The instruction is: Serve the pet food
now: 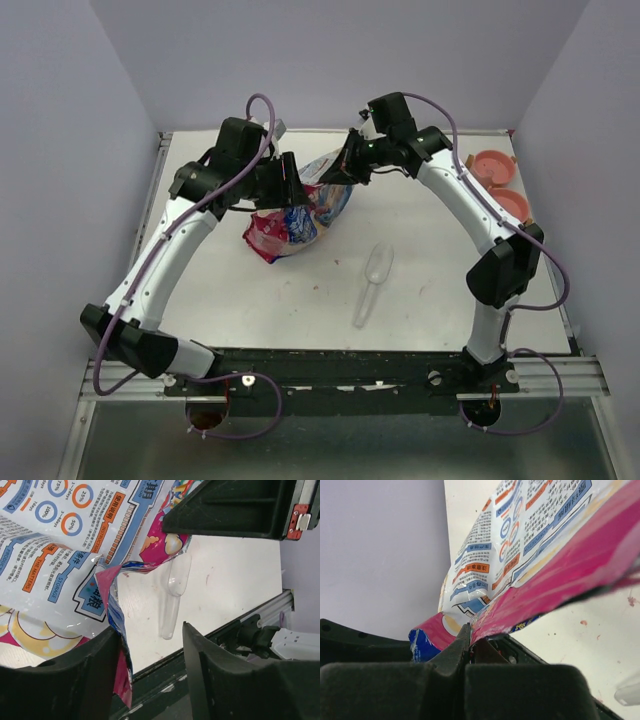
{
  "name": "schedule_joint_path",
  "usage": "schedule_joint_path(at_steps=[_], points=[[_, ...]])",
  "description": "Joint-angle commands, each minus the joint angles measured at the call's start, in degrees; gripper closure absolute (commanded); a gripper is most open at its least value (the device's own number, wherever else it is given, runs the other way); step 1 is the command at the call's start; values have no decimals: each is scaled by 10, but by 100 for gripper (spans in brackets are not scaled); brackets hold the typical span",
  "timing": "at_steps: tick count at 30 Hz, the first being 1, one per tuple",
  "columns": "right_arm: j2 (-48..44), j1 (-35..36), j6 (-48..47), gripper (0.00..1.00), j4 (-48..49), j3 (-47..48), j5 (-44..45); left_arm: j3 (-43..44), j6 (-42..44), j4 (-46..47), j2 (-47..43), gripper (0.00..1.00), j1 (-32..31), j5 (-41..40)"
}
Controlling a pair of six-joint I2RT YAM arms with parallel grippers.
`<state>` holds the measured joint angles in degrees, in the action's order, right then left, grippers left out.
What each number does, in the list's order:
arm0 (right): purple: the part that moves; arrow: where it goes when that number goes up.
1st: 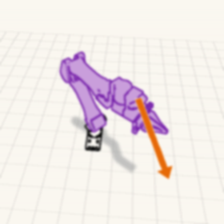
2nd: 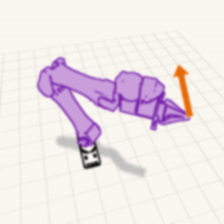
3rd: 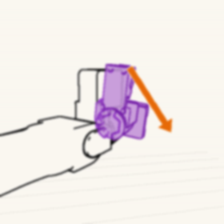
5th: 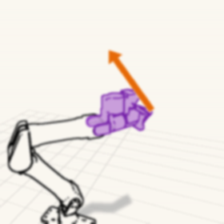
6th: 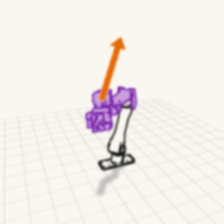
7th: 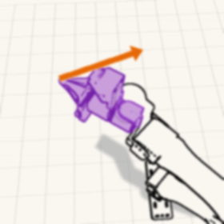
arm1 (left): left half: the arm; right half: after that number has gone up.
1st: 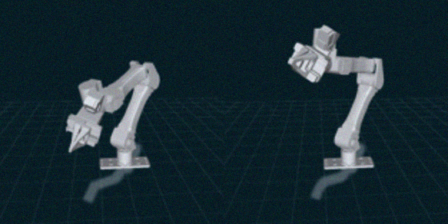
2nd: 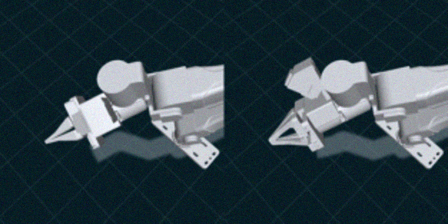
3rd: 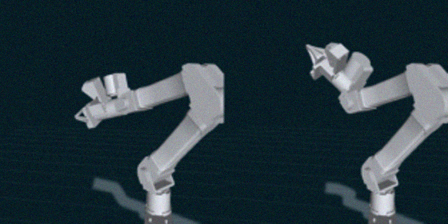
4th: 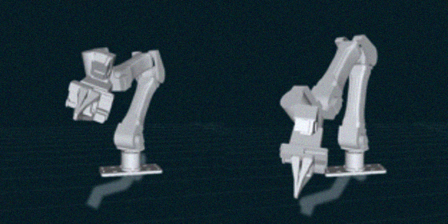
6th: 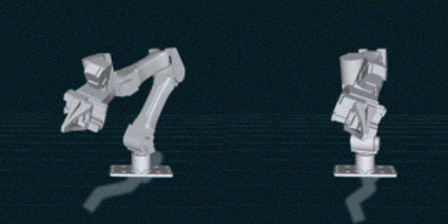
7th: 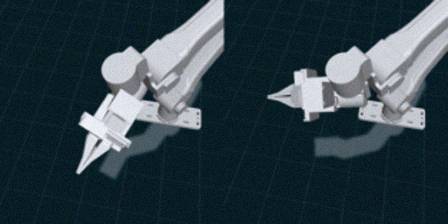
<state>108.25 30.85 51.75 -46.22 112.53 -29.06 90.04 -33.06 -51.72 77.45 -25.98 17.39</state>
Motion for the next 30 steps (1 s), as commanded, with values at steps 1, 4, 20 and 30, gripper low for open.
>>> schedule_joint_path(at_steps=[1,4,20,30], points=[[27,19,-59,100,-11,51,-21,112,76,-30,62,52,-13,27],[38,19,-74,99,-16,67,-26,157,109,-36,74,69,-12,17],[74,20,-129,100,-73,185,-19,90,117,-30,-44,44,-3,52],[49,20,-140,100,-62,149,-20,303,100,-74,141,39,16,92]])
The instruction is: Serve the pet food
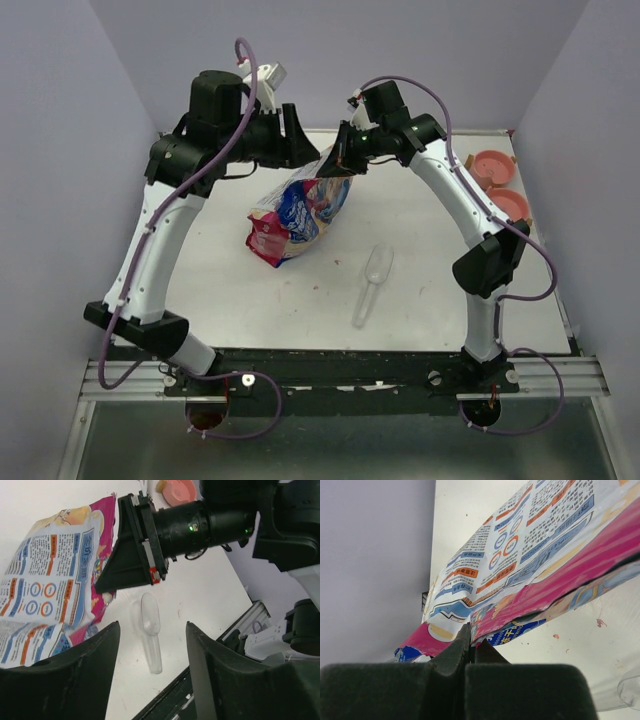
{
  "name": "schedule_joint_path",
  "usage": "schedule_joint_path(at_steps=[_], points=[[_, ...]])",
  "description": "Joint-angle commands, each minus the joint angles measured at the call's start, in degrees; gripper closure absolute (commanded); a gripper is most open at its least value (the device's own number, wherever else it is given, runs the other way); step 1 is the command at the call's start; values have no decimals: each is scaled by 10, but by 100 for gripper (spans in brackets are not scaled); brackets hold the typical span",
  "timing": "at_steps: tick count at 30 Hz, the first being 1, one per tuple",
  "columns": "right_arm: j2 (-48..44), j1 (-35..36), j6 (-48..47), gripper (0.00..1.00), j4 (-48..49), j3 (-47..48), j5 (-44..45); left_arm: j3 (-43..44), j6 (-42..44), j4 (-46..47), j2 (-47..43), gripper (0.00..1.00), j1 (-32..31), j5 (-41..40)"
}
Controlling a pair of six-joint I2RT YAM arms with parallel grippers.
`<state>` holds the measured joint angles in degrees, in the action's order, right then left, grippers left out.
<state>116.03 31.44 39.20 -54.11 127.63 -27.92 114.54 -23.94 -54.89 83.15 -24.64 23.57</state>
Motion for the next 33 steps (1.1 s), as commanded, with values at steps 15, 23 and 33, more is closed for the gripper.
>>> schedule_joint_path(at_steps=[15,23,33], points=[[9,14,-26,100,-7,58,-49,-142,36,70,61,43,2,46],[32,14,-36,100,-13,96,-64,-229,-41,138,18,51,-8,92],[24,11,-50,100,-22,97,-58,-221,-102,162,-21,53,-24,108]])
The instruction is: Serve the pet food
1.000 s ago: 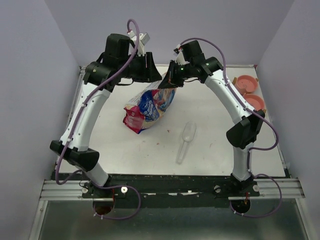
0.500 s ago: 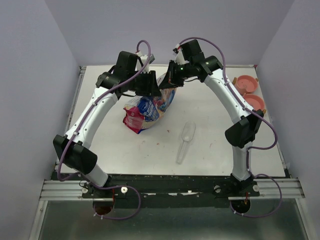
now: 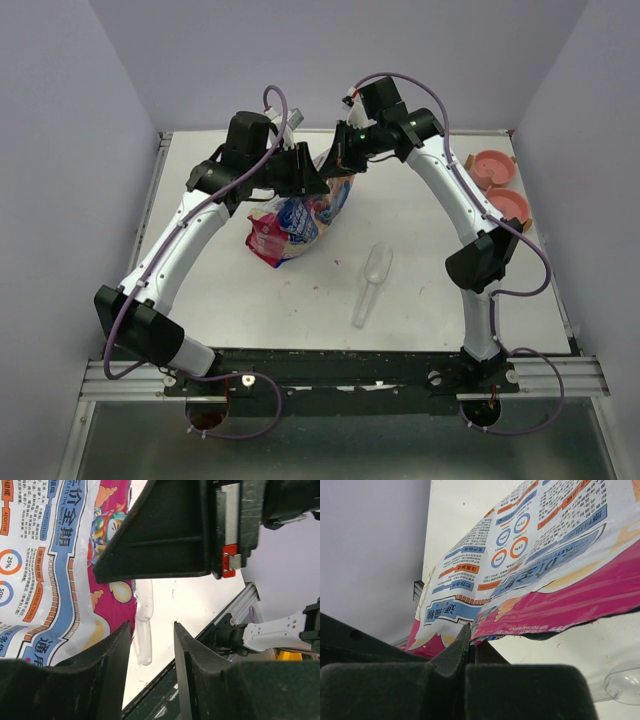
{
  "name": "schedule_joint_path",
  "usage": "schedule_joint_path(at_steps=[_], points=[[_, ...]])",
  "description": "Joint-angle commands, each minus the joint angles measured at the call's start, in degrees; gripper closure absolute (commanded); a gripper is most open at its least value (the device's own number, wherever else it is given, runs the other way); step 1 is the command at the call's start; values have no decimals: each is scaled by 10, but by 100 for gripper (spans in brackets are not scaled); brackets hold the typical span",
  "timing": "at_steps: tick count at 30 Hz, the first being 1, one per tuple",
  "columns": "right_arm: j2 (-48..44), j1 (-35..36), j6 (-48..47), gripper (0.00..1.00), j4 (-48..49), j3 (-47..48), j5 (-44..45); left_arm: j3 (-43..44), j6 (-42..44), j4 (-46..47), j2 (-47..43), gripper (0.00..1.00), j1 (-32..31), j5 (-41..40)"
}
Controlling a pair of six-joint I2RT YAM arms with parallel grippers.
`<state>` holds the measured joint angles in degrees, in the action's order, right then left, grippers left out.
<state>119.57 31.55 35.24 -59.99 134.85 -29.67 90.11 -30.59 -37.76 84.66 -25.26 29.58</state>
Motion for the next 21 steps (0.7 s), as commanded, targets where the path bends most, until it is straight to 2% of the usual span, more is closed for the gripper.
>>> schedule_joint_path(at_steps=[1,4,7,10,14,21], points=[[-14,8,-13,100,36,21,-41,37,-28,-25,-38,50,-16,33],[-23,9,-21,100,33,9,-35,106,10,-90,-29,43,-16,-18],[-28,9,-34,100,26,6,-32,167,44,-145,-8,41,-7,-66],[-36,9,-46,100,22,0,-31,219,61,-194,22,59,13,-68],[-42,9,-48,100,27,-19,-37,256,112,-238,52,60,21,-66],[-34,9,-40,100,28,-7,-55,238,182,-264,70,61,21,-78]])
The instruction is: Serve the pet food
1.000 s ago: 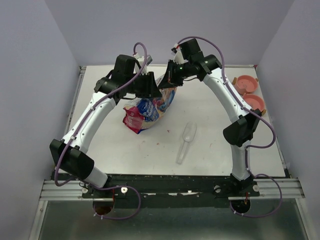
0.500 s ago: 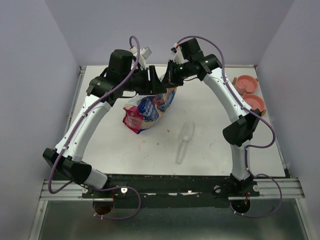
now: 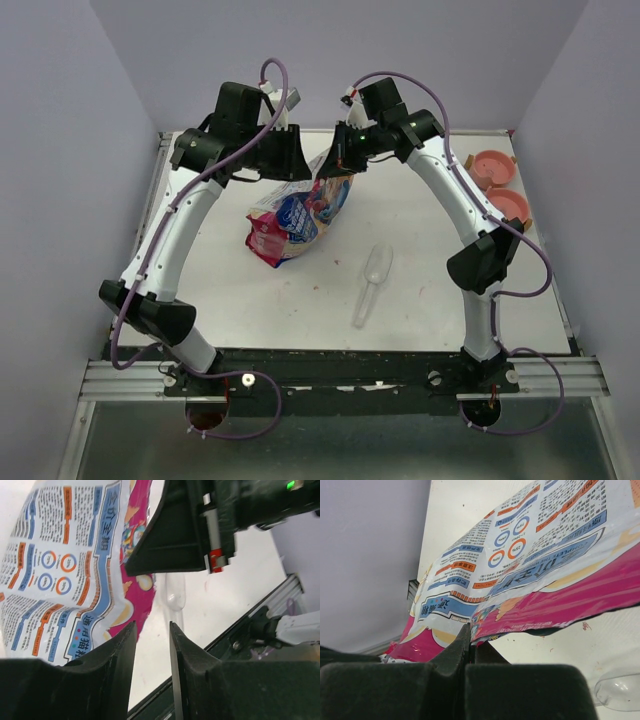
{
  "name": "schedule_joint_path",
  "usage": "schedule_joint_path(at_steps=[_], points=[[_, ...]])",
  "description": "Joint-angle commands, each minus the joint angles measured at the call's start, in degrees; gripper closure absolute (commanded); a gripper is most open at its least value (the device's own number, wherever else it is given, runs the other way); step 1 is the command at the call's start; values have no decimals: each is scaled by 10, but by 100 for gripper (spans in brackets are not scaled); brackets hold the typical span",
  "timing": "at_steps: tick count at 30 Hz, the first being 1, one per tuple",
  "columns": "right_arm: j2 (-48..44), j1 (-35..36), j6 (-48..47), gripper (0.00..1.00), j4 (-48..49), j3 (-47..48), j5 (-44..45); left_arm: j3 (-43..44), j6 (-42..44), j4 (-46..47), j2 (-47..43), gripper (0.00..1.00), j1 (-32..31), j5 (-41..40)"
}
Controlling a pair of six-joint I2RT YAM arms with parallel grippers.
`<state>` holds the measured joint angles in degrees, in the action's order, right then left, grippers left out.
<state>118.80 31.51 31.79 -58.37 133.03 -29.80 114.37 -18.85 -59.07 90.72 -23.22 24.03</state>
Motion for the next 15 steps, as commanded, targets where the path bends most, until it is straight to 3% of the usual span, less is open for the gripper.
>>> schedule_joint_path(at_steps=[1,5,9,11,15], points=[[-26,9,-3,100,12,15,-56,-11,70,-53,9,62,0,-28],[-23,8,-2,100,12,18,-60,-55,68,-26,-16,62,0,-21],[-22,9,-4,99,11,14,-65,-98,52,6,-30,43,-4,-3],[-20,9,-2,100,12,14,-68,-100,44,7,-23,39,-8,-10],[-18,9,2,100,13,15,-72,-96,39,17,-5,40,-16,-16]])
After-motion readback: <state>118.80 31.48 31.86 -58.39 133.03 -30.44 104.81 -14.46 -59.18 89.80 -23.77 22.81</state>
